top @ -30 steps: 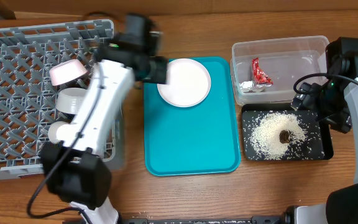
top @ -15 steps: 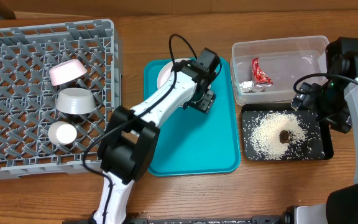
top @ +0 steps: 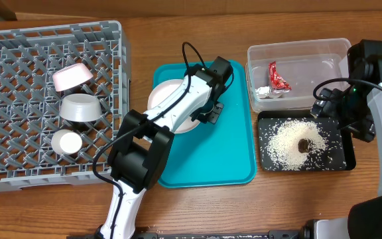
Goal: Sort waste into correct bins and load items into the dishwasher
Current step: 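Reach the left gripper to the white plate and grasp its rim, then carry the white plate to the dish rack and stand it upright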
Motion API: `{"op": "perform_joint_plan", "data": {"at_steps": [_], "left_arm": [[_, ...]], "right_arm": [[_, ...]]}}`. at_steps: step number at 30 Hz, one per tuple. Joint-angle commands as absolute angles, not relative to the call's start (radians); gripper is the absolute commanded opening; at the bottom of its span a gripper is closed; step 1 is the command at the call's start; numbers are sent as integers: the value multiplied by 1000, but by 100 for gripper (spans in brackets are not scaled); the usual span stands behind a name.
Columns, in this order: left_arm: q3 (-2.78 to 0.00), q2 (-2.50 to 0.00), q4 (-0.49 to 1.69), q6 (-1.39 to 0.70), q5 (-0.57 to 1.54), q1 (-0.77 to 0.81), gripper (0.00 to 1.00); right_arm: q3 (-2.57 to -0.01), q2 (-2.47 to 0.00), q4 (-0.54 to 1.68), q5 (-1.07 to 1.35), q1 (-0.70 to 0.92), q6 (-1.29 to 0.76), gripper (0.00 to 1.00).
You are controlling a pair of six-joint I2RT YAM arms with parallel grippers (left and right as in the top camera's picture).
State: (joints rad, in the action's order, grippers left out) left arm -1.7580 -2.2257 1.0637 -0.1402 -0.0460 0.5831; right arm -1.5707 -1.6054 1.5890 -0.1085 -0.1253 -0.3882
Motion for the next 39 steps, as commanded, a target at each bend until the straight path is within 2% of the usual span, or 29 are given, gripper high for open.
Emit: {"op": "perform_joint_plan", "data": {"at_steps": [1,9,15,20,28,37,39], "left_arm": [[-1849,-2180,1105,-198,-44,585,4],[-1980,-2008,1174,-266,-55,540,4],[-1994,-1844,1198,-297,-40,404,4],[-1994,-1790,1208,-238,210,223,4],[-1961,-1844,1222,-51,770,-81,4],[-1958,-1953,1261,4,846,-216,4],[-1958,-1971,1261,4,846,-224,11]], "right_arm": [[-1584,-1584,1589,-111,-131,-390,100],[-1584,-1584,1589,-111,-131,-390,100],[-1584,-1584,1588,-111,-131,-389,100],[-1584,-1584,1585,-111,-130,-390,100],[-1584,-1584,1585,-111,-130,-390,100],[-1584,-1584,1585,-111,-131,-390,100],[-1584,-1584,1586,-111,-130,-390,100]]}}
